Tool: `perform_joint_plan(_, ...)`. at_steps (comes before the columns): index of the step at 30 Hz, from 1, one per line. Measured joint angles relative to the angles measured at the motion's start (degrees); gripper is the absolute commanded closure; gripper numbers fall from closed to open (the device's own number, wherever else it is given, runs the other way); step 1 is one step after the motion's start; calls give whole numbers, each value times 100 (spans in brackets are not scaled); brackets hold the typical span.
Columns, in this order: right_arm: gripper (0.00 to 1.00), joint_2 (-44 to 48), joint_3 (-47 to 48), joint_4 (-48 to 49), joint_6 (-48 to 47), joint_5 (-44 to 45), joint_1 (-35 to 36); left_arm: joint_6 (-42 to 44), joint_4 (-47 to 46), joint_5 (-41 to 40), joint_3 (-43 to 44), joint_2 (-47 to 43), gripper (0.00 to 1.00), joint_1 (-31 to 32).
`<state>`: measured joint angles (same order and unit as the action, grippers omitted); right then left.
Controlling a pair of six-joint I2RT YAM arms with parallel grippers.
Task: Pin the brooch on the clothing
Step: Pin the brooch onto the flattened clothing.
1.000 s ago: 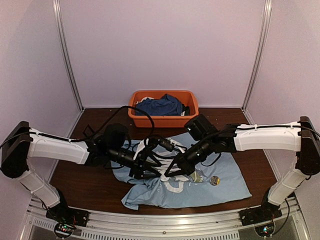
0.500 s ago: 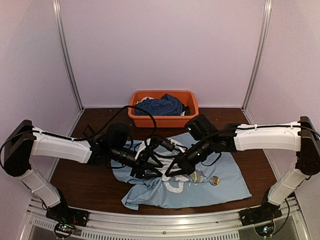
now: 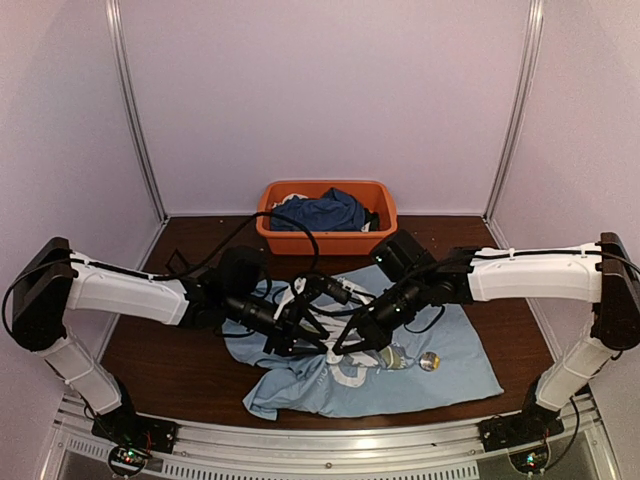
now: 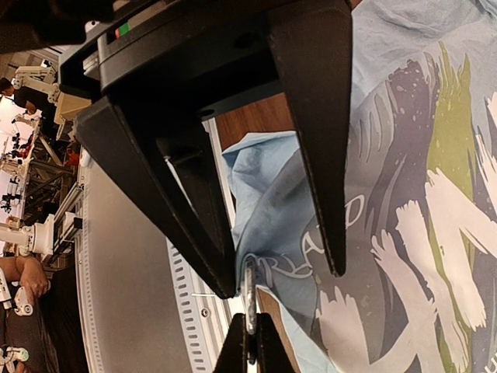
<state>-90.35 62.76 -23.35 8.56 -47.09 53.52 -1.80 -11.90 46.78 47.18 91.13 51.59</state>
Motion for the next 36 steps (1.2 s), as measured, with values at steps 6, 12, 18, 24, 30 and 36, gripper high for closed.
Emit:
perform_joint_plan(6,100,0,42,-61,-2,61,0,2,2,7,9,0,72,15)
perform_joint_plan(12,100,2,118,-179,-46,243,0,0,31,63,22,0,93,35)
perform_joint_plan(18,100,0,177,-291,-118,374,2,4,57,42,42,4,100,42)
perform_joint_plan(24,96,2,181,-293,-131,496,2,0,55,-72,44,7,100,42)
perform_joint_plan(30,55,11,186,-85,59,682,-114,-199,0,-424,44,7,100,83)
perform_joint_plan(36,34,404,151,586,474,876,-155,-601,-184,-988,-24,15,100,114)
